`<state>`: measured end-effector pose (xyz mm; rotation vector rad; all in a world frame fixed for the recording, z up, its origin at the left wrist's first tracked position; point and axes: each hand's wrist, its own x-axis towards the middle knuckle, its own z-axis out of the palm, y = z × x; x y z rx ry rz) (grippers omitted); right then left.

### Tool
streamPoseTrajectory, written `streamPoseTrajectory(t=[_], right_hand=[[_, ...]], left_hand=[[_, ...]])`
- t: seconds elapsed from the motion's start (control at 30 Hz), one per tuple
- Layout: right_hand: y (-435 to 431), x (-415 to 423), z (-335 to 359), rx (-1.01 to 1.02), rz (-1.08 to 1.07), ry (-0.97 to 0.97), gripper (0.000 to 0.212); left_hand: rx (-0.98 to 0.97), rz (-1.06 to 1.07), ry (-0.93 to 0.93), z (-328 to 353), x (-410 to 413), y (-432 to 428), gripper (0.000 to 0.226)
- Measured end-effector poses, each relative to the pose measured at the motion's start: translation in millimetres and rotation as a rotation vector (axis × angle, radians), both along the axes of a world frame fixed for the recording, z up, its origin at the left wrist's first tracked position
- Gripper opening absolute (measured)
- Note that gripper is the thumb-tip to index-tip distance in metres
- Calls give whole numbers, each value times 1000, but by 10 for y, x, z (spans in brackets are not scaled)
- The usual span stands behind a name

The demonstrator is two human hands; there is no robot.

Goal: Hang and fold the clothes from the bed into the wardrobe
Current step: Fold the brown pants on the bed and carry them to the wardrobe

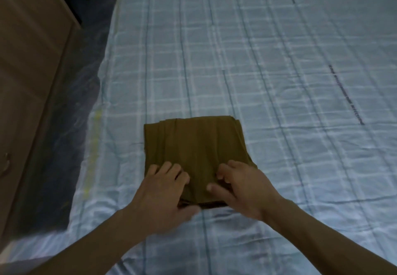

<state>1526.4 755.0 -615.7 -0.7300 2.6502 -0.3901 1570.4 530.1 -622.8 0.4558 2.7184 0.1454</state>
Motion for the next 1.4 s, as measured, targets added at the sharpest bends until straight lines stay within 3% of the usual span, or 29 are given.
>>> streamPoseTrajectory(t=[0.1,0.2,0.33,0.47,0.6,0.73,0.93,1.07,1.17,1.3,1.4], right_hand=[[-157,-209,62,-115,-62,240,20],[-443,-476,-36,-235,-98,293,32],[-603,-786,-383,-26,-5,111,61],[-291,-1028,-580,198,-141,66,68],[-262,-1099,-527,166,-164,149,59],[-397,-1171,-432,-31,-79,225,51],[-341,-1024,-711,29,91,158,62],[-206,-957,-750,72,-100,153,67],[-257,-1046,-630,28,-113,146,57],[-268,-1285,-447,40,-74,91,59],[-284,-1288,-426,124,-29,75,40]], left_hand=[[158,123,204,91,-268,-12,43],[132,144,378,47,-622,35,46],[-71,-7,197,-281,-930,-40,60],[-173,293,143,-453,-1074,-516,59],[-1,312,299,-436,-1112,-620,50],[82,223,339,-384,-1195,-489,53],[63,-52,164,-627,-1167,-386,65],[10,73,160,-666,-1059,-474,75],[109,164,135,-513,-1220,-388,77],[129,314,-70,-350,-1435,-386,59],[164,329,-86,-384,-1328,-337,47]])
